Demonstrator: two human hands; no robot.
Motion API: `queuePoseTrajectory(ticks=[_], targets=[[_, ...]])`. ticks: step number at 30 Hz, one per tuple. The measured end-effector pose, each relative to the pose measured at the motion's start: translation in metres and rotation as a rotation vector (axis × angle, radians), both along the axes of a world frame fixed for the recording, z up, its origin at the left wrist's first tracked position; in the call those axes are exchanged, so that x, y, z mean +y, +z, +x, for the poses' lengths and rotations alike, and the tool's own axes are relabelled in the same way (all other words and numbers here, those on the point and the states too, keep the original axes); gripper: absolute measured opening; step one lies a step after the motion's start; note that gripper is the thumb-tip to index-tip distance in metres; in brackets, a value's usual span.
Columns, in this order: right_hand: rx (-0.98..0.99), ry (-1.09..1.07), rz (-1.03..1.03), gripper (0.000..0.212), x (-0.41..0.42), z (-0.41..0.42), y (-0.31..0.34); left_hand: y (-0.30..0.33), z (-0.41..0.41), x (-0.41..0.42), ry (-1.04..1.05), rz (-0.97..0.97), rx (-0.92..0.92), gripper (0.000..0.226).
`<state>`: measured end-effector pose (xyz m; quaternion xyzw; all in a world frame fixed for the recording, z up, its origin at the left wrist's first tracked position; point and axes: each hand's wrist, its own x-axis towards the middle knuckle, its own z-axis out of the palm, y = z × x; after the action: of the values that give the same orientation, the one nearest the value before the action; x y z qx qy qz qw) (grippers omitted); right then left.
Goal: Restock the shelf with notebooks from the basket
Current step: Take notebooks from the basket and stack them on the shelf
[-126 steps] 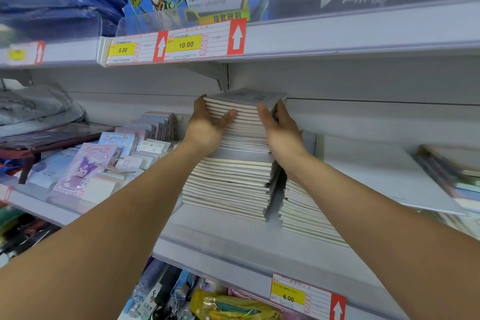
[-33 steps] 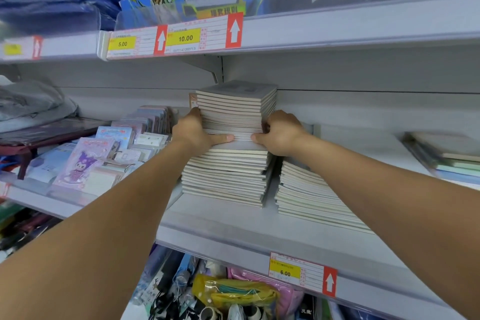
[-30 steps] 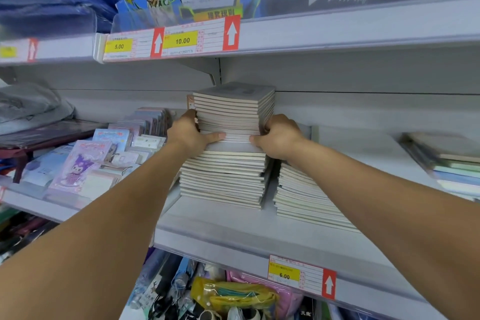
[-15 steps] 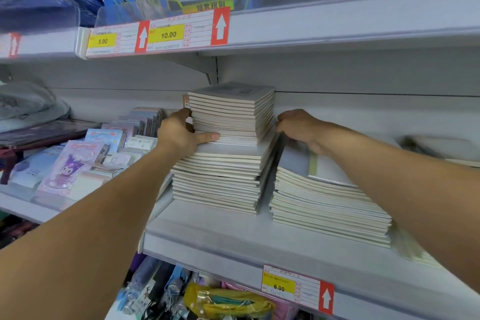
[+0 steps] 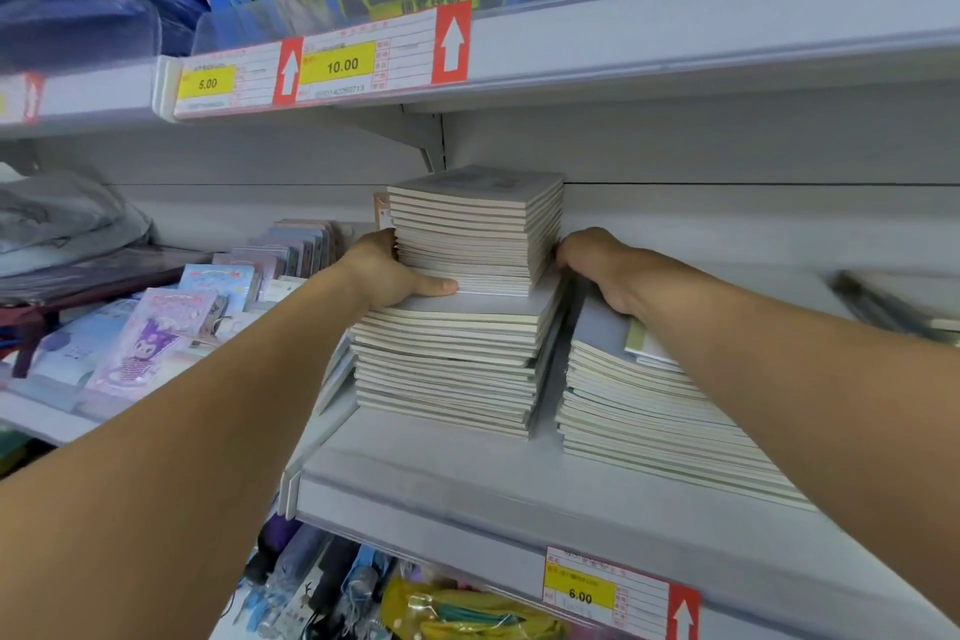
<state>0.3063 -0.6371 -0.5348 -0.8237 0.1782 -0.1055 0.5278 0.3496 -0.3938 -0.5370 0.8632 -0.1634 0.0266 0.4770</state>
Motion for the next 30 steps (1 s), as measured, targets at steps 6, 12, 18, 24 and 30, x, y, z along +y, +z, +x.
queuePoseTrajectory(ticks=[6,12,18,24,30], targets=[[0.01,0.136,-0.158,0.029,0.007,-0.007,-0.001,0.005,-0.004,-0.002,-0.018,0.027,0.034,0.067],[-0.055,0.226,-0.167,0.033,0.013,-0.017,-0.005,0.023,-0.002,-0.002,-0.087,0.061,0.294,0.054],[-0.067,0.214,-0.056,0.025,0.013,-0.016,-0.004,0.018,0.011,-0.005,-0.068,0.047,0.264,0.058],[-0.023,0.183,-0.056,0.023,0.02,-0.024,0.002,0.015,0.011,-0.002,-0.041,0.035,0.224,0.054],[-0.045,0.156,-0.004,0.022,0.021,-0.039,0.006,0.017,0.001,-0.004,-0.063,0.067,0.229,0.049]])
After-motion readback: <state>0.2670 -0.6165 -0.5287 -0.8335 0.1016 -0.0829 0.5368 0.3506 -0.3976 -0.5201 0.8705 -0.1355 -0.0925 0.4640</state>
